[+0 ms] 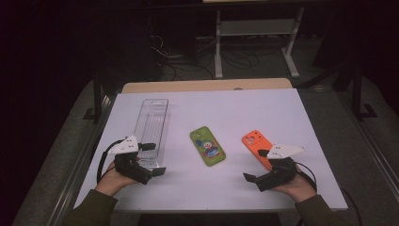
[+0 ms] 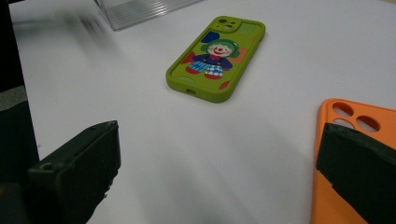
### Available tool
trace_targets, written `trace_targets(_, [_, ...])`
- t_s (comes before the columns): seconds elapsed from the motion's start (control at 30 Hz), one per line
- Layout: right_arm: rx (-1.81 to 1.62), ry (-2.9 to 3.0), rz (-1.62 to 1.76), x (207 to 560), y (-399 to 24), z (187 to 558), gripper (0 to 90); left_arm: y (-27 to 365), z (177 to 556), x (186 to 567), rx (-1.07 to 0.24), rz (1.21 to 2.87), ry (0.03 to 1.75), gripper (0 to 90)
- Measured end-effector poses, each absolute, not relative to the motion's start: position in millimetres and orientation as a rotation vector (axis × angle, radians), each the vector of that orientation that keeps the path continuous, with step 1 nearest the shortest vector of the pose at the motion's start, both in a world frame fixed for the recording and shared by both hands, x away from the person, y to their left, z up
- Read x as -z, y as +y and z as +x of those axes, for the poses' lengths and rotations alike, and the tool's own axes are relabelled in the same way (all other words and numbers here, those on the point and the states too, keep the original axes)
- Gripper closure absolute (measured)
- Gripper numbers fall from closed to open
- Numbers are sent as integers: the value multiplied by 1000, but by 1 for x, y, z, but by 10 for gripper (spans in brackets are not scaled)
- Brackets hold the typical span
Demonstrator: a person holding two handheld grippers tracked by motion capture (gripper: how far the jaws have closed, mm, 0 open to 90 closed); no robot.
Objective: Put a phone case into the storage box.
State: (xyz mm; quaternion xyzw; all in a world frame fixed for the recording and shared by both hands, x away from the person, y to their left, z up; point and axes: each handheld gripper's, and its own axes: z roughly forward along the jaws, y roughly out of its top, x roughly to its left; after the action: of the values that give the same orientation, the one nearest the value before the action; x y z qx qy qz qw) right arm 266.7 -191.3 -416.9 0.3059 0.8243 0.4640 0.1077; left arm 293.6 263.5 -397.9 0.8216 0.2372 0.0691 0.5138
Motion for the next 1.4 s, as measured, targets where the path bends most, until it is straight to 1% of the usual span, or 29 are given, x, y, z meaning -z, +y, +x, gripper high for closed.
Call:
trace_targets(0.53, [-1283, 2432, 969, 411, -188, 277, 0, 265, 293, 392, -164, 1958, 562, 0])
trace_targets(0.93, [-1216, 2441, 1023, 401, -185, 297, 0, 262, 291, 393, -154, 1959, 557, 0])
trace_targets(1.4, [-1130, 2432, 1118, 390, -192, 326, 0, 263, 291, 394, -155, 1967, 556, 0])
